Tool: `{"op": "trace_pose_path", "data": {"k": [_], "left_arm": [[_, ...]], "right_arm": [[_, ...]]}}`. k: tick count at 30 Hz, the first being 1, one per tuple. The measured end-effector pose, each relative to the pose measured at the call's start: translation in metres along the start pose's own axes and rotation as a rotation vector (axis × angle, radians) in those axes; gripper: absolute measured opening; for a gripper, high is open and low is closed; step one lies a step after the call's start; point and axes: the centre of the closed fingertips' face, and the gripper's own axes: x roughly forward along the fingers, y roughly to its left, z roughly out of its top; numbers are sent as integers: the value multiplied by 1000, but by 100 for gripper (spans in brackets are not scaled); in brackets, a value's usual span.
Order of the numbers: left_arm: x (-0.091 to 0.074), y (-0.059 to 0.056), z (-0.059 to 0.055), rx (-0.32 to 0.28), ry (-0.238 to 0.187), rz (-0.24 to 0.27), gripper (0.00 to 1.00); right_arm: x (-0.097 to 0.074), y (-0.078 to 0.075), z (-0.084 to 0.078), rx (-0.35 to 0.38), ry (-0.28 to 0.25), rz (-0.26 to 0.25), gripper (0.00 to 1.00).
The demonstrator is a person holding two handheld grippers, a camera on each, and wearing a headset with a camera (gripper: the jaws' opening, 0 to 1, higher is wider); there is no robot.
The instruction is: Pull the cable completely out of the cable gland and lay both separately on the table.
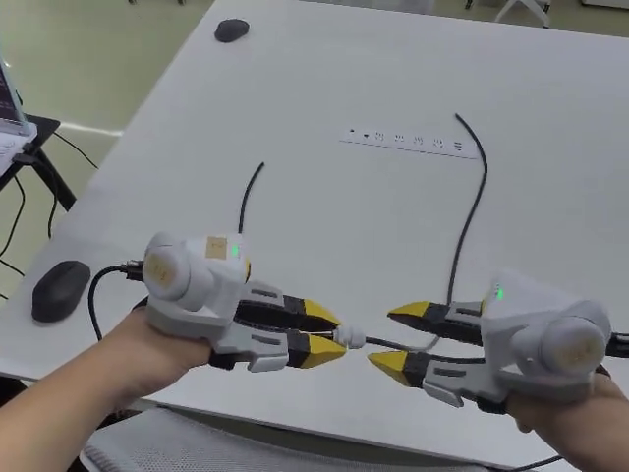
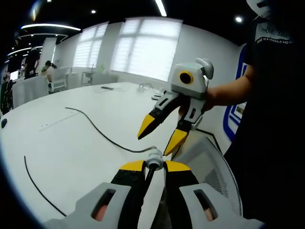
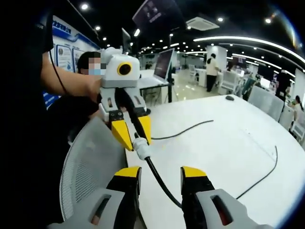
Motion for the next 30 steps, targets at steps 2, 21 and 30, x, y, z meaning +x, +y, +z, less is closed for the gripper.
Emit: {"op": "trace_pose_path", "data": {"k": [2, 21, 30], "left_arm": [[1, 1, 2, 7, -3, 1, 15], [0, 24, 14, -17, -44, 55, 15], [1, 28, 18, -38, -59, 81, 15]], "right_arm": [[0, -3, 2, -36, 3, -29, 28], [17, -9, 17, -217, 8, -113, 5], [18, -10, 17, -281, 23, -117, 0]]}}
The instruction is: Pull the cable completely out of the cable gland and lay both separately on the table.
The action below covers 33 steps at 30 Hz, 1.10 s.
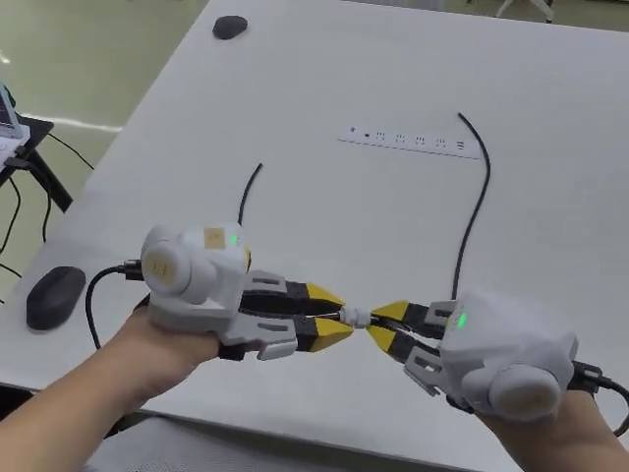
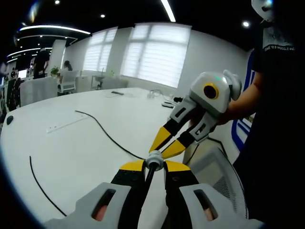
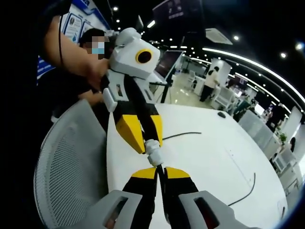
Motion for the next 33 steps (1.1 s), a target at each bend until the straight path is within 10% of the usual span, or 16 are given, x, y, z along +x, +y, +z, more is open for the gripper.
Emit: {"op": "trace_pose_path", "data": {"k": [33], "left_arm": [[-3, 6, 3, -4, -5, 44, 15]], "right_arm": [[-1, -20, -20, 109, 48, -40, 0]]}}
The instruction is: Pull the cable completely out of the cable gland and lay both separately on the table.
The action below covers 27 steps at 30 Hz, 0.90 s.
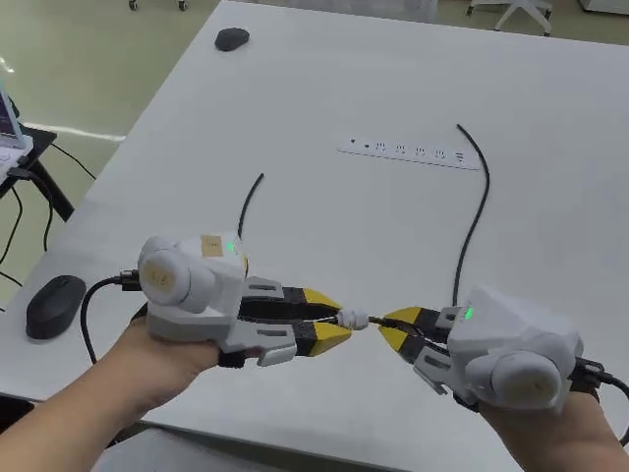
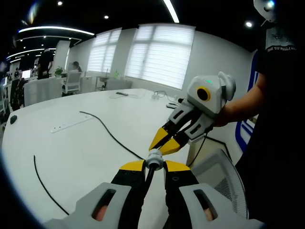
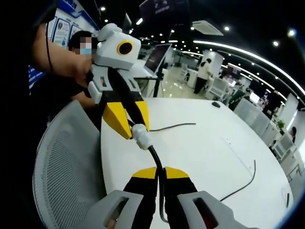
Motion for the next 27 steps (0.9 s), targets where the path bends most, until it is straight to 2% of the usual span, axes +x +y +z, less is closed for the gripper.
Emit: {"op": "trace_pose_path", "data": {"k": [10, 15, 17, 18, 20, 21, 27], "left_arm": [[0, -1, 5, -7, -18, 10, 15], [-1, -2, 9, -14, -37, 13, 15], [-1, -3, 8, -15, -37, 12, 15], [0, -4, 7, -15, -34, 14, 15], [2, -9, 6, -9, -28, 9, 15], [4, -12, 5, -6, -26, 6, 15], [9, -16, -3, -21, -18, 7, 15]], "right_arm": [[-4, -13, -25, 137, 42, -51, 0], [-7, -21, -42, 315, 46, -79, 0], [-7, -23, -49, 345, 55, -93, 0], [-6, -20, -56, 381, 73, -90, 0], [-4, -17, -60, 450, 64, -91, 0], [-4, -16, -67, 476, 96, -103, 0], [-1, -10, -76, 512, 134, -116, 0]]}}
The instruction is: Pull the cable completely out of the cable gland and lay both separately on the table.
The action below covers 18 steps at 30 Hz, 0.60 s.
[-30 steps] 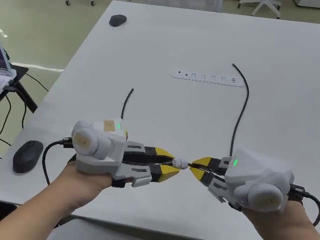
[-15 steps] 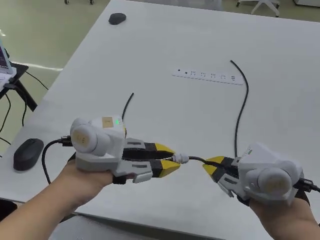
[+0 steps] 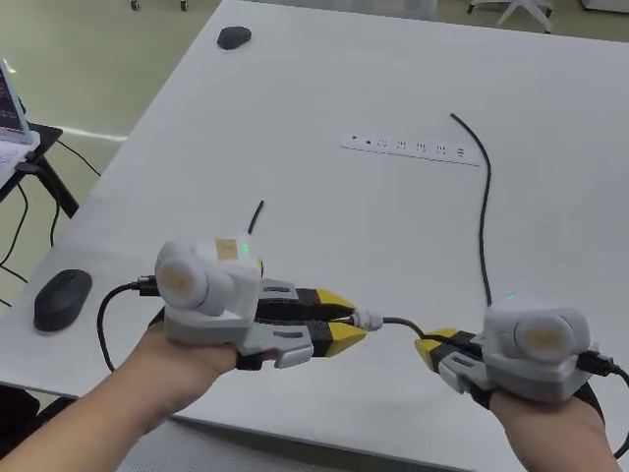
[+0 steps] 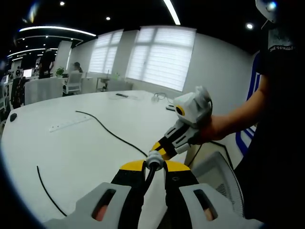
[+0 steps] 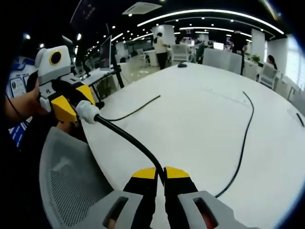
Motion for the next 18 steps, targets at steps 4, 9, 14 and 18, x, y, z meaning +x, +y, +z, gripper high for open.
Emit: {"op": "trace_pose_path", "data": {"k": [4, 9, 14, 18], "left_arm": [[-3, 0, 0, -4, -5, 12, 15], [-5, 2, -3, -7, 0, 22, 15], [-7, 3, -4, -15, -2, 33, 15], [-9, 5, -2, -11, -1, 40, 15]], "right_arm": [[-3, 2, 0, -14, -9, 3, 0], [-6, 5, -1, -43, -20, 1, 1], [-10, 6, -1, -132, -23, -15, 1], [-15, 6, 1, -139, -30, -13, 2]]}}
